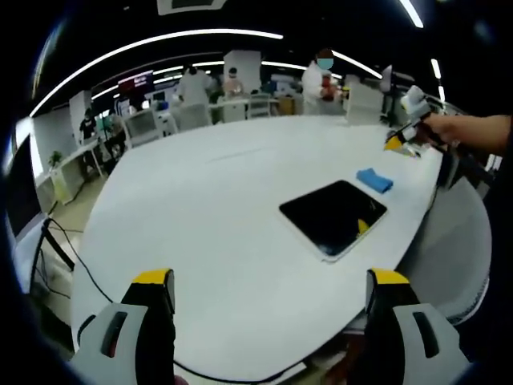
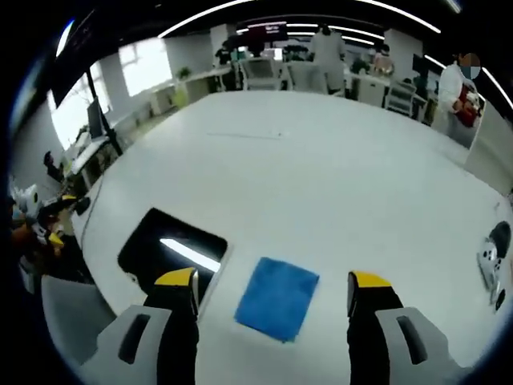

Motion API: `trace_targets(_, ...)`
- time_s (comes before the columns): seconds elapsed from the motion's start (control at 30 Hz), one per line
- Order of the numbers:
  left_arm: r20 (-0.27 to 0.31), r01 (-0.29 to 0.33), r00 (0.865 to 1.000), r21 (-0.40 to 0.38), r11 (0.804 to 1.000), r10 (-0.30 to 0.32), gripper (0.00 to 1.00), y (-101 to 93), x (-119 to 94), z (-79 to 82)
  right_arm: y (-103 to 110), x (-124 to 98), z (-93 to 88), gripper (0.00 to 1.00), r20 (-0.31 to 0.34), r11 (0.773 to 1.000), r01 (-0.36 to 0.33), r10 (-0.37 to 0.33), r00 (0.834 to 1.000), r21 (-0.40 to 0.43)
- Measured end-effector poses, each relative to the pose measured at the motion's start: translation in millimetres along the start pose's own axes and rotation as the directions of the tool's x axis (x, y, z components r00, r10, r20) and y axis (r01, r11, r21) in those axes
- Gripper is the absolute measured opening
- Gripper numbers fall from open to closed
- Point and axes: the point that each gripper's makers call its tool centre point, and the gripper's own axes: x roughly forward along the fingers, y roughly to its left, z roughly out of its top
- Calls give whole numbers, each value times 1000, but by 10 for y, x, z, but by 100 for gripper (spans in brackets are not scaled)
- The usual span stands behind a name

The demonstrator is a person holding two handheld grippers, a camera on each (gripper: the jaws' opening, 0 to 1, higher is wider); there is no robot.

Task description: Wipe the mirror surface with the cleaning cloth until all visible marks leave the cleaned area.

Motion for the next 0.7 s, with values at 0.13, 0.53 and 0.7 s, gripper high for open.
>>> trace_targets(0.13, -2, -1, 1000, -1, 1000, 1, 99, 27, 6, -16, -46, 163, -107, 64, -4, 1000, 17, -17, 1000, -9)
trace_targets(0.53, -29, 6, 1000, 24, 1000, -6, 99, 105, 41, -42, -43, 595, -492, 37, -18, 998, 34, -33, 999, 50)
trace_targets(0.7, -4, 28, 1000, -2, 1000, -28, 99, 69, 60, -61, -64, 684, -539, 29, -17, 994, 43, -41, 999, 102)
